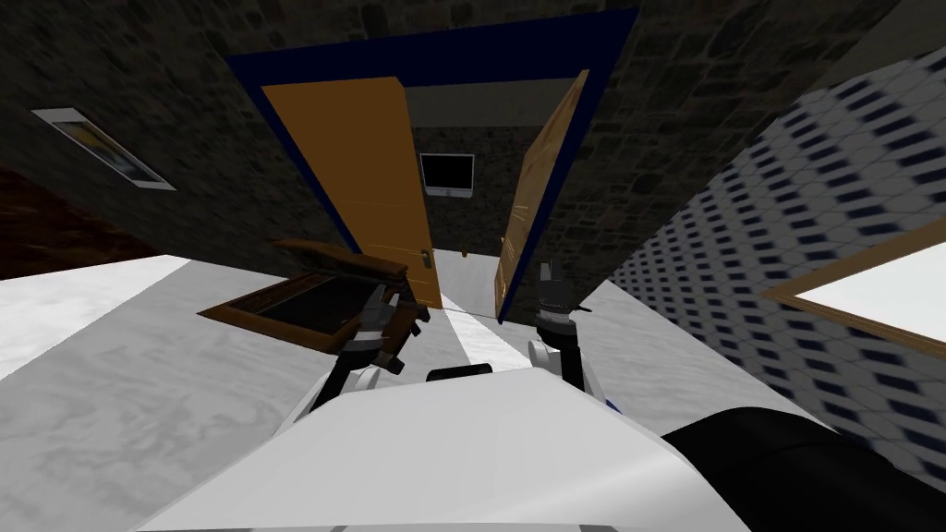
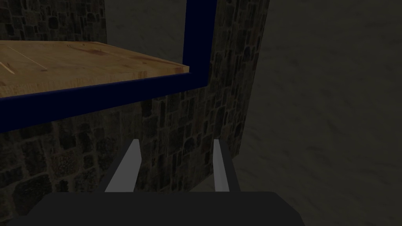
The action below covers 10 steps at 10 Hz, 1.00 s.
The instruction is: Push the door open
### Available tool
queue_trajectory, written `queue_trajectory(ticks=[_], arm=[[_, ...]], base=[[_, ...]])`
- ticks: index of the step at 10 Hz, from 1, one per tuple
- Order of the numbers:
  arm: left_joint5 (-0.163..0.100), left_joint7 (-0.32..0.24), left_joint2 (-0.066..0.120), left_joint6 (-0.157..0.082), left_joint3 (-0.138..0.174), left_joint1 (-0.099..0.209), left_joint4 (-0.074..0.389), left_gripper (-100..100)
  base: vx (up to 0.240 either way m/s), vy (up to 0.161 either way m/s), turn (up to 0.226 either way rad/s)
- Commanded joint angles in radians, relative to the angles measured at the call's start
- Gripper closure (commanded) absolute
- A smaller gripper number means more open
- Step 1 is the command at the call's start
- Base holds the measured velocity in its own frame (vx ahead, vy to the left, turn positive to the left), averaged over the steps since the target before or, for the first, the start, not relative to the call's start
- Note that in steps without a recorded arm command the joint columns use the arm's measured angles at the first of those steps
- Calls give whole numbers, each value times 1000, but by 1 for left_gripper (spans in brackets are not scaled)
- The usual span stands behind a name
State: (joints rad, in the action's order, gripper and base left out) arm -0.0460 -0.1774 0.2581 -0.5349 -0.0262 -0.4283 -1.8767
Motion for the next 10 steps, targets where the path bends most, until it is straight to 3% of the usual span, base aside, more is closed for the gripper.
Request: queue_trajectory(ticks=[1,5,6,10], arm=[[-14,-20,27,-12,5,11,50,-100],[-46,-64,88,-40,13,34,167,-100],[-46,-64,88,-40,13,34,174,-100],[-79,-109,150,-68,20,58,297,-100]], base=[[96,40,-164],[94,36,-140],[50,28,-69],[73,35,-155]])
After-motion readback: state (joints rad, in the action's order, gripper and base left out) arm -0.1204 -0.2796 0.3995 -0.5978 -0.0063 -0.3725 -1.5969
